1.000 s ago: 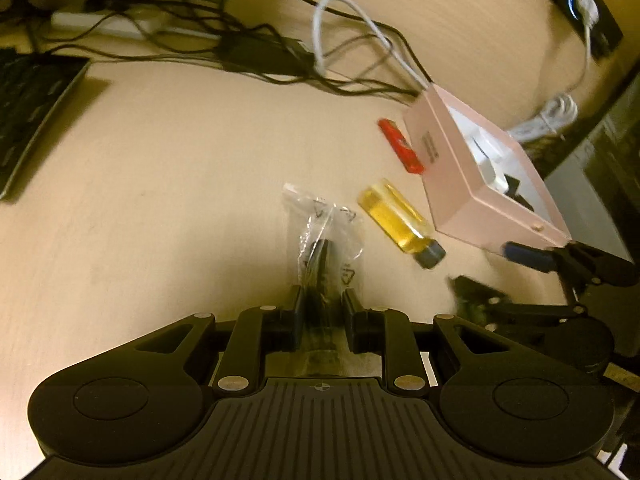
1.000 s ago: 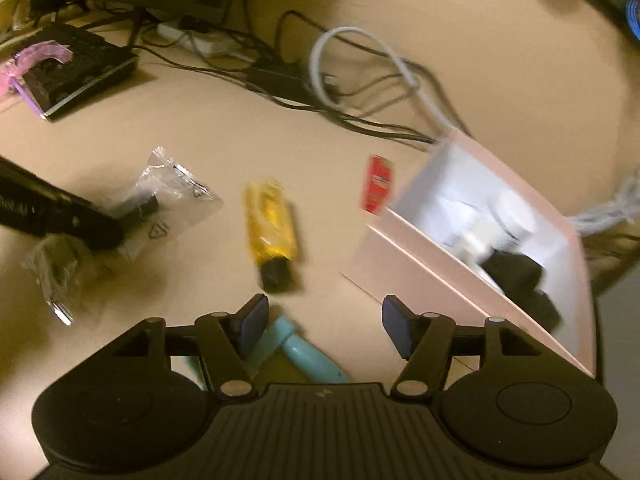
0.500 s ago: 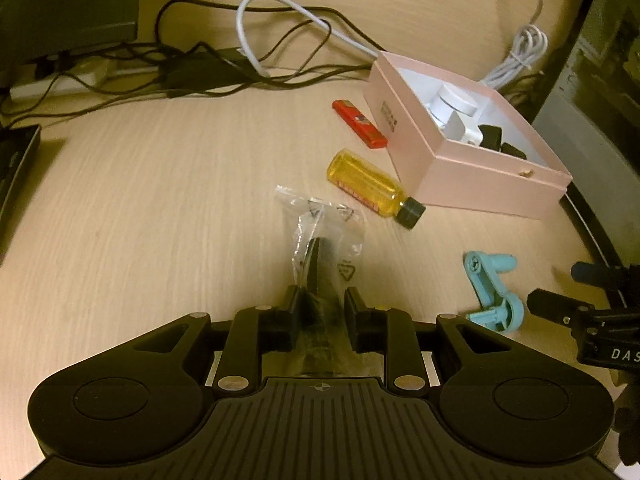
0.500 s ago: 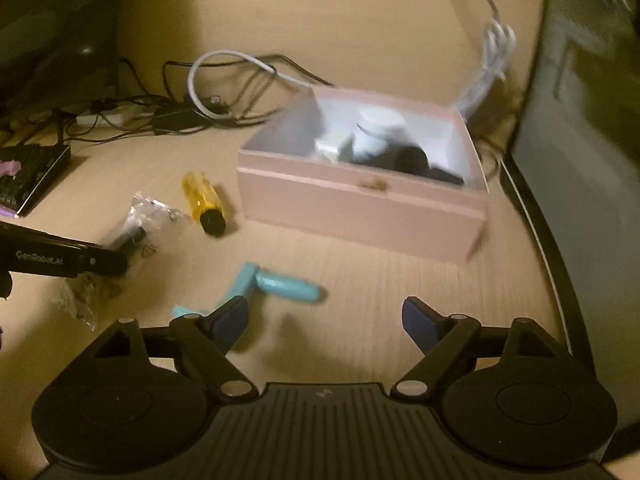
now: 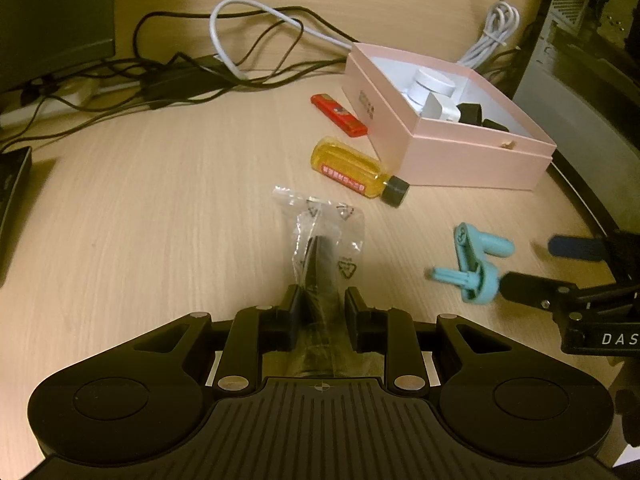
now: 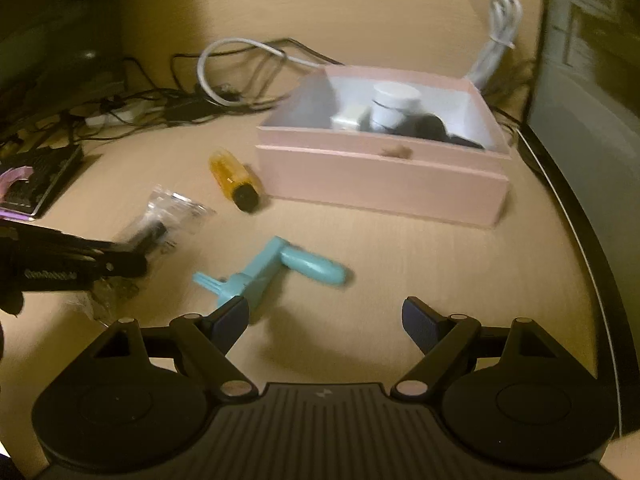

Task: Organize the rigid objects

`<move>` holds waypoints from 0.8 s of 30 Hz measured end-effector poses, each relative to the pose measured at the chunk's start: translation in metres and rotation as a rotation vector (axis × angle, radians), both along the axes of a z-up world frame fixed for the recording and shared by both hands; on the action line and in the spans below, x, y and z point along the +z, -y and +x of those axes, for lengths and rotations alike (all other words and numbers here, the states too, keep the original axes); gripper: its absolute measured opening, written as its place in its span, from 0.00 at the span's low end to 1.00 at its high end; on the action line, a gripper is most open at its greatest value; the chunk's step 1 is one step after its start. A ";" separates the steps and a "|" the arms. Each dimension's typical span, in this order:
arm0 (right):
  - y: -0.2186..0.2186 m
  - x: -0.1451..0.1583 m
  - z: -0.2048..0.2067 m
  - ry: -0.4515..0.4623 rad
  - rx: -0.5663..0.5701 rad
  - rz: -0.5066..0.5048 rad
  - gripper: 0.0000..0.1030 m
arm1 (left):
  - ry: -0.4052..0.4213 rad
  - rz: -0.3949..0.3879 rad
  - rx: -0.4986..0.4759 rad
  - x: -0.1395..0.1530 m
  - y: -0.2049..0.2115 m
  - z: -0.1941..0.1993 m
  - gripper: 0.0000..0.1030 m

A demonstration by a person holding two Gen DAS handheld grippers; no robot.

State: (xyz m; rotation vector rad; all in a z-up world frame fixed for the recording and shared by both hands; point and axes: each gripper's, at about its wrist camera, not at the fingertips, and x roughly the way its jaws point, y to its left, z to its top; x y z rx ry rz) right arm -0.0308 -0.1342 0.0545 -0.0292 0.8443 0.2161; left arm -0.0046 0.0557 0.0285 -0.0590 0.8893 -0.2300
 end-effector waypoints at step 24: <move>-0.040 -0.012 0.030 0.014 0.297 -0.023 0.64 | 0.014 0.001 -0.005 -0.001 -0.001 -0.002 0.26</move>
